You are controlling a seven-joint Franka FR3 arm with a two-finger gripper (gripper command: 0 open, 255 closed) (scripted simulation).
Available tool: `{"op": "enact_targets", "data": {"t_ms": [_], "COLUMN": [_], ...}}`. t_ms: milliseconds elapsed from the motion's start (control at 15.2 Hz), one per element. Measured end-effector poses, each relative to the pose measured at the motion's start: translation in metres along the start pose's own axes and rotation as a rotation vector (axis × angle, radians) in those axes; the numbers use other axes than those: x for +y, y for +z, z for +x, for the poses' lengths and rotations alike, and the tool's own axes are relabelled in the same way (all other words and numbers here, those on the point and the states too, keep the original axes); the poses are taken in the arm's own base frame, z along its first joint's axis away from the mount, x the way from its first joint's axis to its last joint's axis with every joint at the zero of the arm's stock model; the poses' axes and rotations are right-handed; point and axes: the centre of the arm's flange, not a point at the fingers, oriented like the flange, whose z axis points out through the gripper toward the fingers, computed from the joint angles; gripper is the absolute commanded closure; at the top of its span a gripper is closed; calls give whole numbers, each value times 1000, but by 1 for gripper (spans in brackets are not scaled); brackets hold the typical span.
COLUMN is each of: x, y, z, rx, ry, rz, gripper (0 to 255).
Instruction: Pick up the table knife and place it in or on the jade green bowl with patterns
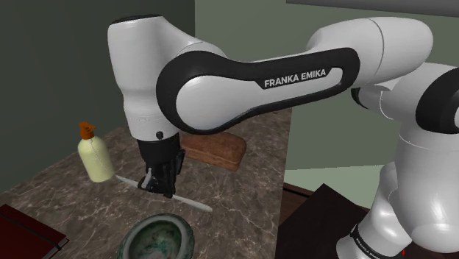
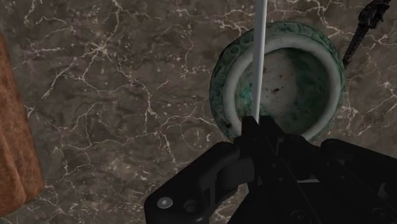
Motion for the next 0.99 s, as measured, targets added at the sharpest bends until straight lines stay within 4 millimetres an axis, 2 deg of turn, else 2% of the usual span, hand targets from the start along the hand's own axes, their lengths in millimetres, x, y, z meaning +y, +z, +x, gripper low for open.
{"op": "enact_targets", "data": {"t_ms": [264,330,990], "x": [-52,-59,-66], "y": [-6,-3,47], "z": [-12,-16,-16], "rx": [-1,-1,-1], "ry": [0,0,1], "rz": [0,0,0], "gripper": [255,255,255]}}
